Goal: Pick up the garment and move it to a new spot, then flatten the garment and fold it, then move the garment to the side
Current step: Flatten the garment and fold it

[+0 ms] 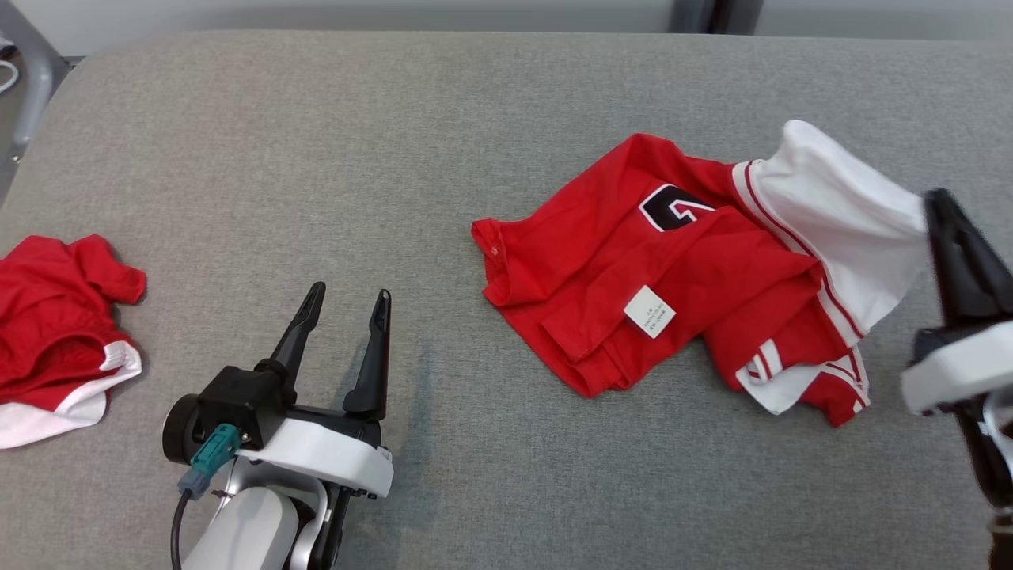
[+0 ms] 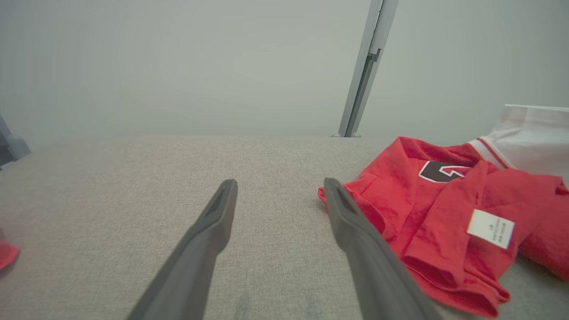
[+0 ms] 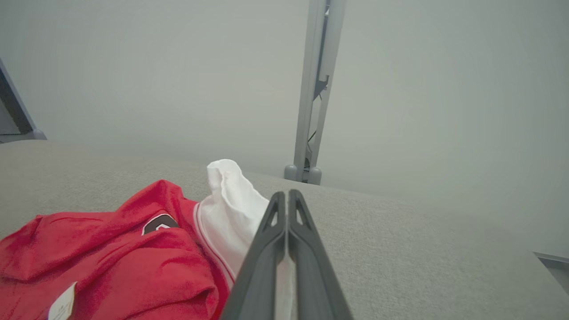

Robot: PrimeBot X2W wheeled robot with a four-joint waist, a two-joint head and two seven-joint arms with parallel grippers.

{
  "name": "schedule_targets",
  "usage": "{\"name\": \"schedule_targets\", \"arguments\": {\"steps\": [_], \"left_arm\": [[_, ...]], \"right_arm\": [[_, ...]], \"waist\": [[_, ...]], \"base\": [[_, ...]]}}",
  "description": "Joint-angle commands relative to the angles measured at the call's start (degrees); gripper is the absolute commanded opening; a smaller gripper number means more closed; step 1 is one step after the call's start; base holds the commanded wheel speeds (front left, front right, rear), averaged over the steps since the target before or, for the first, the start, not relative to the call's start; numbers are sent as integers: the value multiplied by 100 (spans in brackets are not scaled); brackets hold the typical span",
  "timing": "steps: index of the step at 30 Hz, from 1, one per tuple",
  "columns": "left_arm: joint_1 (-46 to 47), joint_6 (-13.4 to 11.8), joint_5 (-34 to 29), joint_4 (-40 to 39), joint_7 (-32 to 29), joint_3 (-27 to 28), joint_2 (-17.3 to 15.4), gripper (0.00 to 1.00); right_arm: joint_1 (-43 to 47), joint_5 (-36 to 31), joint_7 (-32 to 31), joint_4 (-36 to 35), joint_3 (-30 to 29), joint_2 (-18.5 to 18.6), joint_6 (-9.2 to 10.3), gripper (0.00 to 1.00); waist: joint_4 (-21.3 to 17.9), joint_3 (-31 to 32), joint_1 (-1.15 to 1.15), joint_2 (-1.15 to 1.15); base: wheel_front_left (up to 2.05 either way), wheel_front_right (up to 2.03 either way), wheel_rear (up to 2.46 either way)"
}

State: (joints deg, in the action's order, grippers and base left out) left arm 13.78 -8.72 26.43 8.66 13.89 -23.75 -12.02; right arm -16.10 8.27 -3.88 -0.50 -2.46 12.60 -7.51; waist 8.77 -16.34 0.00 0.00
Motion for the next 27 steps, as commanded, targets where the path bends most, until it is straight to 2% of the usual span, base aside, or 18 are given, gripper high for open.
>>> {"name": "schedule_targets", "arguments": {"steps": [1,6,10,14,15,16,22,27], "left_arm": [[107,-17,-1,-14,18,29,-58,100],[115,-32,6,-50,3,30,-91,100],[133,-36,13,-93,-29,18,-119,100],[157,-40,0,-117,-55,-12,-134,100],[164,-43,-3,-123,-64,-17,-142,100],[168,-44,-4,-128,-70,-21,-153,100],[82,-80,5,-178,-94,-20,-212,100],[-40,-136,49,-215,-96,19,-265,100]], "right_arm": [[234,3,-60,-129,-403,-85,4,0],[540,165,-91,-73,-953,-291,4,0],[607,400,57,426,-1015,-329,4,0],[370,484,488,1158,-1080,-267,4,0],[316,483,594,1329,-1094,-274,4,42],[269,489,673,1494,-1087,-275,4,100],[109,429,1169,1895,-1151,-287,4,100],[252,311,1349,1614,-1044,-343,3,100]], "waist": [[-80,15,0,0],[-161,-2,0,0],[-221,-41,0,0],[-247,-57,0,0],[-249,-55,0,0],[-249,-53,0,0],[-271,11,0,0],[-326,126,0,0]], "base": [[0,0,0],[0,0,0],[0,0,0],[0,0,0],[0,0,0],[0,0,0],[0,0,0],[0,0,0]]}}
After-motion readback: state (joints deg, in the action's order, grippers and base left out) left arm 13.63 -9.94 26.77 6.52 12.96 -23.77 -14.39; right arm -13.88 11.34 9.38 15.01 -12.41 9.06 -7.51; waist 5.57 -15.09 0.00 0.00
